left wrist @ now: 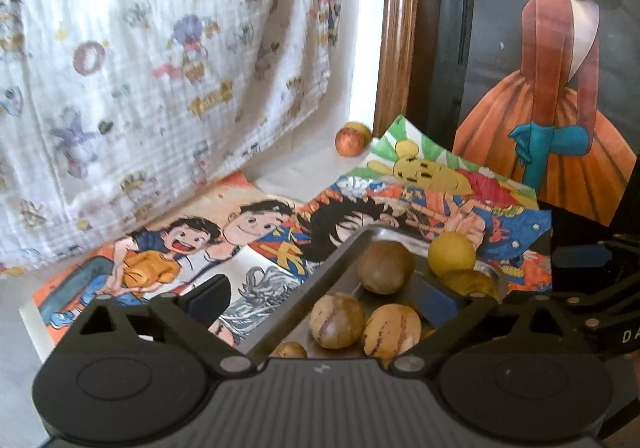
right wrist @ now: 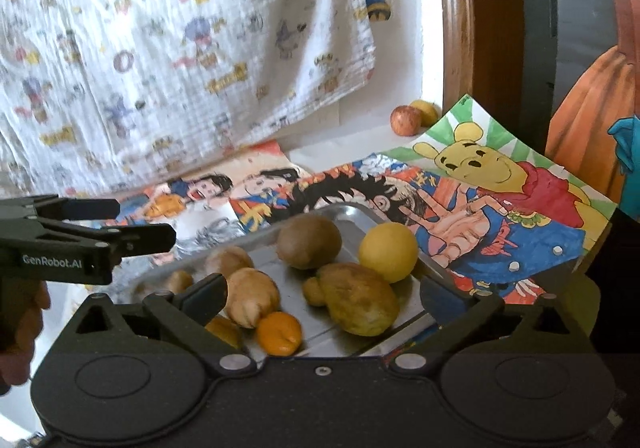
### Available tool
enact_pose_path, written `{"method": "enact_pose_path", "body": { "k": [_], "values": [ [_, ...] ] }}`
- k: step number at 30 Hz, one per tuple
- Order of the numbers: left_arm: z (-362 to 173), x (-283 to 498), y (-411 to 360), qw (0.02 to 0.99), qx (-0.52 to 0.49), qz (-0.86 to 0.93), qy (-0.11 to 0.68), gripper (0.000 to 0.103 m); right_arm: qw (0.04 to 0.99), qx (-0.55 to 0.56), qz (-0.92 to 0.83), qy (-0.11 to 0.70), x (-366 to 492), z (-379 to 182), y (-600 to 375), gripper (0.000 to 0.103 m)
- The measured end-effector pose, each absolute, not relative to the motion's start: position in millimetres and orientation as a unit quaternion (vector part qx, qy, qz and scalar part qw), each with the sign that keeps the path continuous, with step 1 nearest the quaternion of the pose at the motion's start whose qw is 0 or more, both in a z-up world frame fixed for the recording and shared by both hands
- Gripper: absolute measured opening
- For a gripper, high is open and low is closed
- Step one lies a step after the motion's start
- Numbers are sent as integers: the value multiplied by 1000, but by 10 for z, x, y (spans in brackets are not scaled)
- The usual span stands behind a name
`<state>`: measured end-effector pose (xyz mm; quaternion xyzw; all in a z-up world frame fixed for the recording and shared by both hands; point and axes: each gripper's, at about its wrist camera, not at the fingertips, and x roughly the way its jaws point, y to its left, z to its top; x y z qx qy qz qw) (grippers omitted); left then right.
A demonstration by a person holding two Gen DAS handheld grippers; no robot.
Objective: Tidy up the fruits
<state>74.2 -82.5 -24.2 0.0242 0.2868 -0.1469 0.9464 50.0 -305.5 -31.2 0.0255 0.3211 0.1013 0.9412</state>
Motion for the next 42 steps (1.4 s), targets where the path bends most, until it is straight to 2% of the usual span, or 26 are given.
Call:
{"method": "enact_pose_path", "body": {
  "k": [5,9,17,42],
  "values": [
    [-126,532,-635,952,13,-138,274,103,948,45,80,306,212,-114,-2947,102],
    [-145,401,-427,949,3,-110,297,103,948,49,57,308,-42,0,-2816,102],
    [-169,61,-171,950,5,-90,300,103,949,56,58,305,-433,3,-2590,102],
    [-106,-19,-149,952,-11,-98,290,103,945,56,46,319,-438,-68,-2560,102]
  ]
}}
